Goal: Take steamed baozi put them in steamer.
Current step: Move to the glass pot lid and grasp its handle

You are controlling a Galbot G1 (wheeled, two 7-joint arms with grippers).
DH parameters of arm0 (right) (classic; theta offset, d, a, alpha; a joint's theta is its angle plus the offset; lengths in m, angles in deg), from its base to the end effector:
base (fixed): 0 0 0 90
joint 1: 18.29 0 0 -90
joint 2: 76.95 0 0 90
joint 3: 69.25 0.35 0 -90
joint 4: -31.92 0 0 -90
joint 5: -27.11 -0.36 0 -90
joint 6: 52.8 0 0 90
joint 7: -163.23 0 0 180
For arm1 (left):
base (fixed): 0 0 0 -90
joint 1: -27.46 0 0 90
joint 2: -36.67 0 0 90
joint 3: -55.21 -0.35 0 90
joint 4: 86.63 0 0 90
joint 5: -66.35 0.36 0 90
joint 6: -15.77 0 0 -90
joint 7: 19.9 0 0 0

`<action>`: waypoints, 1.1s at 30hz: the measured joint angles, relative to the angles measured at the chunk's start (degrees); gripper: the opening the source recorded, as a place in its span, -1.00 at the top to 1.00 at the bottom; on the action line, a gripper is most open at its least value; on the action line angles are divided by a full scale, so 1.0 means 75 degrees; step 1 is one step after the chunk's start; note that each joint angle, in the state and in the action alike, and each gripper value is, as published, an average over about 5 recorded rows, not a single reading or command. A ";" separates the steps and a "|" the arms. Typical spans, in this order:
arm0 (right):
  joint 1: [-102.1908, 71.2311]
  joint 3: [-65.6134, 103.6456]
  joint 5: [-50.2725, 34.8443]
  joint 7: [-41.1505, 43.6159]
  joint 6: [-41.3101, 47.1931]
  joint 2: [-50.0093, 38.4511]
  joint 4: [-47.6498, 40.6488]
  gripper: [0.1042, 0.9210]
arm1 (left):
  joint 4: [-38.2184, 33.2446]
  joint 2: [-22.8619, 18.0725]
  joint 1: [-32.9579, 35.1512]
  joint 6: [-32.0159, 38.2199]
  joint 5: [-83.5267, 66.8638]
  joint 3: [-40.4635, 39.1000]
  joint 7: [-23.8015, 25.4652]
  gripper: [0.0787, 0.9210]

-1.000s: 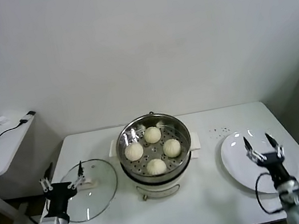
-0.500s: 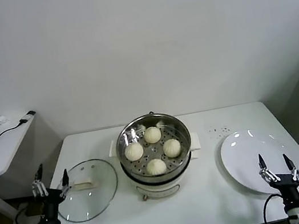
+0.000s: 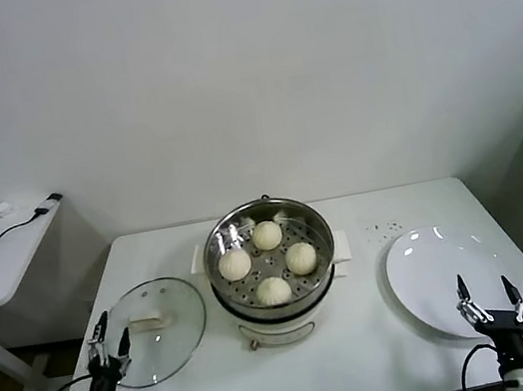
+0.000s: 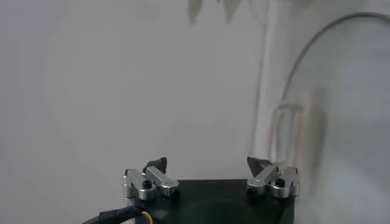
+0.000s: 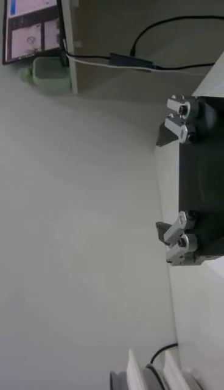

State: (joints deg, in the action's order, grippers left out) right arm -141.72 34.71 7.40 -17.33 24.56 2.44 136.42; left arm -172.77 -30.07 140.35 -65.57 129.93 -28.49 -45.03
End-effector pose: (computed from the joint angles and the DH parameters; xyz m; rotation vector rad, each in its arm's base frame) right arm 0.1501 -0.1305 -0.3866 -0.3284 -3.0681 -0.0771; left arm 0.2012 0.1840 -0.4413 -0.0352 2.2780 2.1369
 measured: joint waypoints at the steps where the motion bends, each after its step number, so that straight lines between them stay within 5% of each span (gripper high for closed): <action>1: -0.0008 0.0010 0.0019 -0.0007 0.0007 0.0012 0.0014 -0.76 | 0.0051 -0.0017 -0.0026 0.0003 0.0083 -0.0018 0.0004 -0.77; 28: -0.0161 0.0380 0.0157 -0.0112 0.0014 0.0160 0.0020 -0.76 | 0.0678 -0.0459 -0.1080 -0.0892 0.1198 -0.0484 0.0621 -0.77; 33: -0.0184 0.0423 0.0164 -0.0112 0.0003 0.0200 0.0043 -0.76 | 0.0754 -0.0526 -0.1126 -0.1095 0.1339 -0.0535 0.0813 -0.56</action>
State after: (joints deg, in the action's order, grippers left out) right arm -143.09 37.88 8.63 -18.17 24.58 3.94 136.74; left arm -167.12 -34.01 131.90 -73.78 139.98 -32.50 -38.94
